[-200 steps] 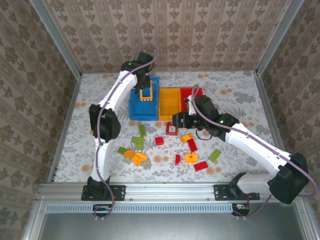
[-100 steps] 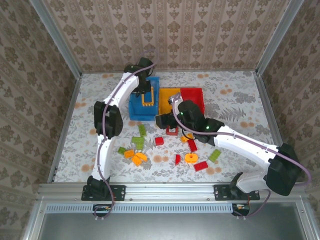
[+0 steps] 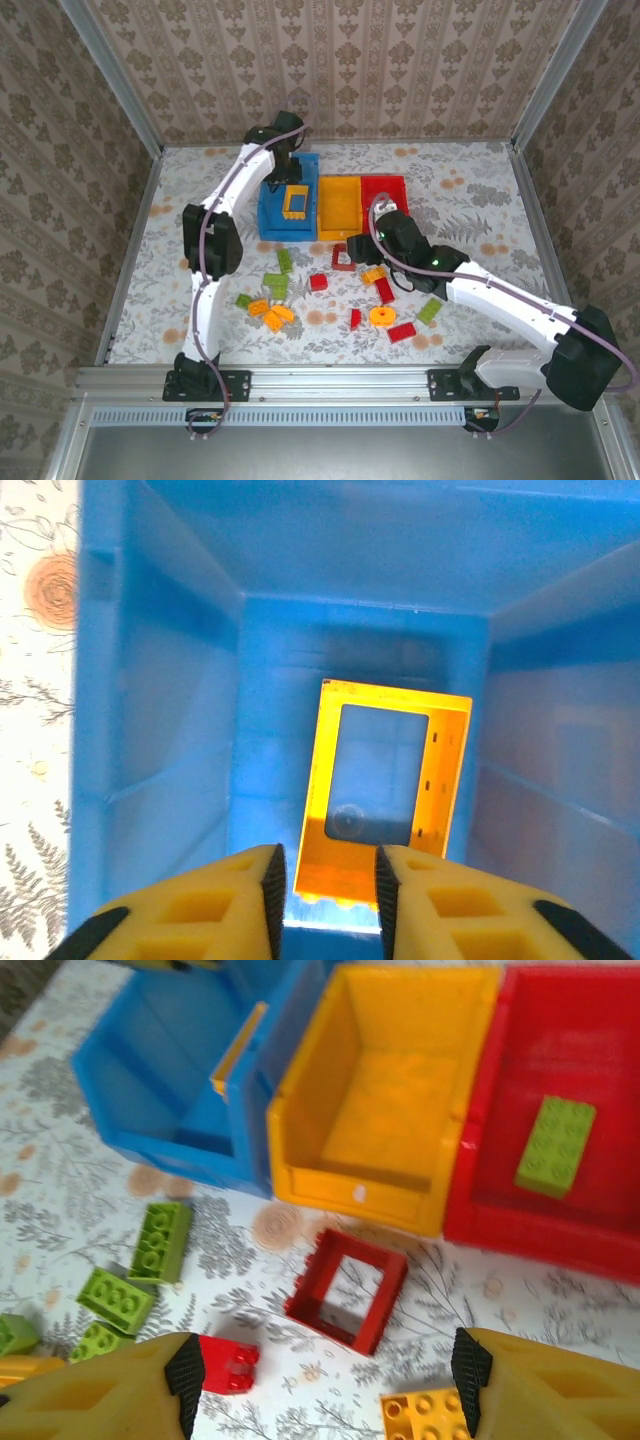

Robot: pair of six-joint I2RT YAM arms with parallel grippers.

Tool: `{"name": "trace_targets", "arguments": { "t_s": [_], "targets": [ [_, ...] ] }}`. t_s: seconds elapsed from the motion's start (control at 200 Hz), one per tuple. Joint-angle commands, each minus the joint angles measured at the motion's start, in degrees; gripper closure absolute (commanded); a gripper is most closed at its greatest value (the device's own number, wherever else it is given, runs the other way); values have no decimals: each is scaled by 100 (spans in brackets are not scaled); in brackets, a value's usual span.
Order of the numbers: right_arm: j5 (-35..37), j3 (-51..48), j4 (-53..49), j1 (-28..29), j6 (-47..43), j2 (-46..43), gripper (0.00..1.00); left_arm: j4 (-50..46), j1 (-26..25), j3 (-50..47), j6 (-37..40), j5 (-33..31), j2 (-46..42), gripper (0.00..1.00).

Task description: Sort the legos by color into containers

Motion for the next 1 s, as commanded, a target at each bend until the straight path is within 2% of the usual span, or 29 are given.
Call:
{"name": "trace_targets", "arguments": {
  "t_s": [0.0,0.09,0.25,0.42,0.575,0.735,0.89,0.995],
  "targets": [
    [-94,292,-679,-77,611,607,36,326,-288,-617,-63,94,-1242,62],
    [-190,545,-835,-128,1040,1348,38,1121,-466,-1955,-26,353,-2300,54],
    [-334,794,-333,-199,1420,2207,41,2580,-798,-4473,-93,1217,-4154,47],
    [-325,1100,-405,-337,1682,2894,46,2908,-1205,-5919,-284,1513,-5449,45],
    [-390,1205,-254,-419,1661,3192,48,2725,-1342,-6535,-507,1522,-6119,45],
    [-466,1369,-336,-411,1658,3423,60,2554,-1371,-6730,-538,1384,-6401,45],
    [-396,1409,-400,-350,1667,3396,78,2528,-1370,-6720,-488,1327,-6389,46],
    [-158,1573,-838,-302,1727,3202,98,2609,-1359,-6803,-519,1347,-6310,46]
  ]
}}
